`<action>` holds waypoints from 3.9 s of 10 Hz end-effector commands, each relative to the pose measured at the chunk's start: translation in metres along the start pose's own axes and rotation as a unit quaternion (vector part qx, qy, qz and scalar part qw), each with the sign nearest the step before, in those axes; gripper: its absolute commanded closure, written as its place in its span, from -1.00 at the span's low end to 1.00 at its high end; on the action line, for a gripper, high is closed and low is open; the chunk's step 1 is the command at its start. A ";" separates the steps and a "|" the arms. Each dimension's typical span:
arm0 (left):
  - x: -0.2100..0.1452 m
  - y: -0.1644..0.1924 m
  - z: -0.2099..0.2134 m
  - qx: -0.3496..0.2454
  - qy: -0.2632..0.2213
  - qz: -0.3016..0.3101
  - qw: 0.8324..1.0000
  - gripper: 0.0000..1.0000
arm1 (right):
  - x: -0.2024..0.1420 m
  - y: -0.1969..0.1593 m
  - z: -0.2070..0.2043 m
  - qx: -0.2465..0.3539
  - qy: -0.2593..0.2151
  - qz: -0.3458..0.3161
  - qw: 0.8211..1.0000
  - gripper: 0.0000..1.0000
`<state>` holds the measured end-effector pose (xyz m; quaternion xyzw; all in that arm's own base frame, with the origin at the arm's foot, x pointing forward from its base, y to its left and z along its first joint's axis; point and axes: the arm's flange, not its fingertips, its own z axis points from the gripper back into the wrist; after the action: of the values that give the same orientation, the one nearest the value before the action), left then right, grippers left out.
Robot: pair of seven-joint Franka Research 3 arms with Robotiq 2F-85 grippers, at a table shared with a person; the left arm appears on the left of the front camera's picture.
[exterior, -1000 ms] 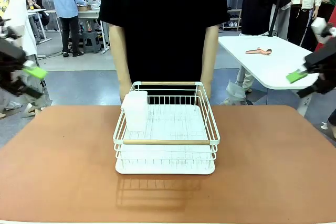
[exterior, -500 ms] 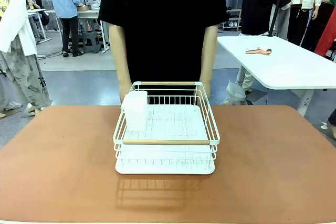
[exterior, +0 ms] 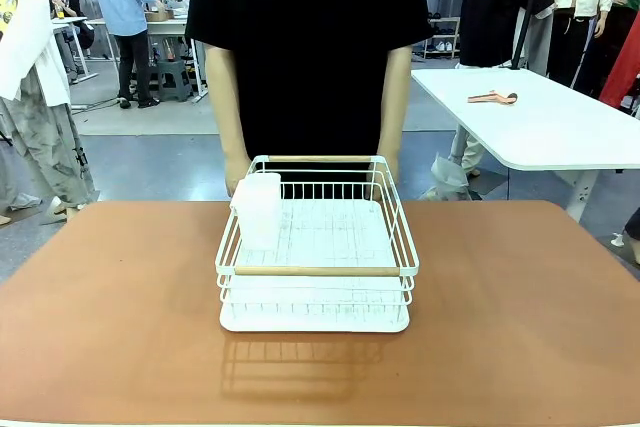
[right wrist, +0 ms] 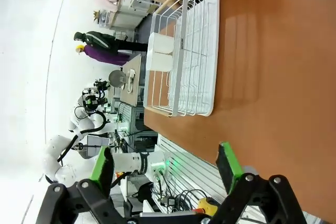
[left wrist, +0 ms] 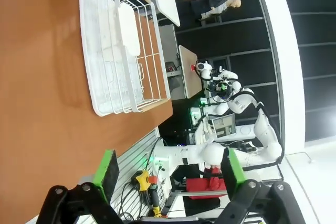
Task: Clean the table.
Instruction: Pick up the Lint Roller when the human hands it over.
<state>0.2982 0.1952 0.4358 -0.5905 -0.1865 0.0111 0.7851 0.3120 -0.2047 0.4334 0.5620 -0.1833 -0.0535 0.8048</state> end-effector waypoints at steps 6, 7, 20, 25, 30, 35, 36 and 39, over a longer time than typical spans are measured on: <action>-0.004 0.004 0.006 0.000 -0.002 0.007 1.000 -1.00 | -0.004 0.005 0.007 -0.001 -0.003 0.000 1.000 -1.00; -0.004 0.004 0.006 0.000 -0.002 0.007 1.000 -1.00 | -0.004 0.005 0.007 -0.001 -0.003 0.000 1.000 -1.00; -0.004 0.004 0.006 0.000 -0.002 0.007 1.000 -1.00 | -0.004 0.005 0.007 -0.001 -0.003 0.000 1.000 -1.00; -0.004 0.004 0.006 0.000 -0.002 0.007 1.000 -1.00 | -0.004 0.005 0.007 -0.001 -0.003 0.000 1.000 -1.00; -0.004 0.004 0.006 0.000 -0.002 0.007 1.000 -1.00 | -0.004 0.005 0.007 -0.001 -0.003 0.000 1.000 -1.00; -0.004 0.004 0.006 0.000 -0.002 0.007 1.000 -1.00 | -0.004 0.005 0.007 -0.001 -0.003 0.000 1.000 -1.00; -0.004 0.004 0.006 0.000 -0.002 0.007 1.000 -1.00 | -0.004 0.005 0.007 -0.001 -0.003 0.000 1.000 -1.00; -0.004 0.004 0.006 0.000 -0.002 0.007 1.000 -1.00 | -0.004 0.005 0.007 -0.001 -0.003 0.000 1.000 -1.00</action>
<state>0.2963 0.1991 0.4315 -0.5870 -0.1834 0.0229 0.7882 0.3073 -0.2084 0.4349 0.5578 -0.1815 -0.0602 0.8076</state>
